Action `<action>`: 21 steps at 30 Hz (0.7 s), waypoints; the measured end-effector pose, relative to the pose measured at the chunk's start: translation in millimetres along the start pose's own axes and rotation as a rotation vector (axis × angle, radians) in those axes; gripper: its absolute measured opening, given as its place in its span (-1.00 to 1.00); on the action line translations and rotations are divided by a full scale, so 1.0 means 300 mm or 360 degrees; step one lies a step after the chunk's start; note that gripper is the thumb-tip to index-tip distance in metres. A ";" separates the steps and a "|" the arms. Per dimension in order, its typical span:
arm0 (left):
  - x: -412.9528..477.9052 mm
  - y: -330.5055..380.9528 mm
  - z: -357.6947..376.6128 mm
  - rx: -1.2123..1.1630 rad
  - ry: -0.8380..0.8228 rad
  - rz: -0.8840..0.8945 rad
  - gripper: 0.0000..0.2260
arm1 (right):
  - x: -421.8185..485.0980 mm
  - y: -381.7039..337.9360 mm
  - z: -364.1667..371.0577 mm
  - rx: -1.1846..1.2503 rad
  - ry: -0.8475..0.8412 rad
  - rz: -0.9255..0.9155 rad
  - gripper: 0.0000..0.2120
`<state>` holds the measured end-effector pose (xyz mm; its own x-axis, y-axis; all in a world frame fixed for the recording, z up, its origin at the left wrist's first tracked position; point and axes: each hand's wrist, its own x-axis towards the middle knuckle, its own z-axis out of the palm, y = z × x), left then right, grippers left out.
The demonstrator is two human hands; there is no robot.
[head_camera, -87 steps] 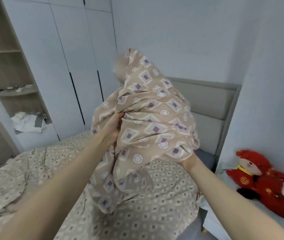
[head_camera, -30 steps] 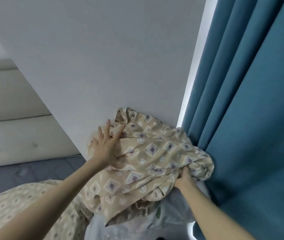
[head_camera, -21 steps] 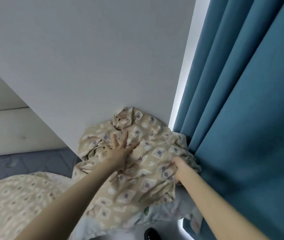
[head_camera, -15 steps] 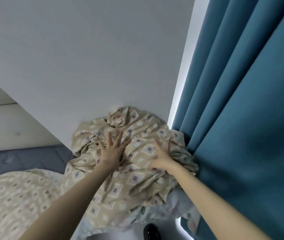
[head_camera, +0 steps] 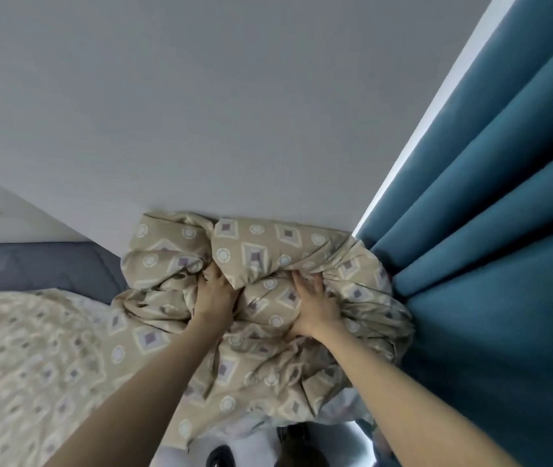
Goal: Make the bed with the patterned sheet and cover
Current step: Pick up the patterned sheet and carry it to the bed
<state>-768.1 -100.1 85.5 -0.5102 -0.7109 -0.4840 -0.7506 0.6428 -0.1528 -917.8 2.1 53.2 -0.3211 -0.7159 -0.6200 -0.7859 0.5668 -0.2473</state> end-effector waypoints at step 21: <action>-0.080 -0.017 0.000 -0.0011 0.0162 0.0162 -0.32 | -0.071 -0.018 -0.007 0.0026 -0.0125 0.0097 0.23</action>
<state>-751.8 -86.3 97.9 -0.6235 -0.6676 -0.4069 -0.6955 0.7113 -0.1012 -907.8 13.4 69.1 -0.3251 -0.6463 -0.6904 -0.7572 0.6153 -0.2194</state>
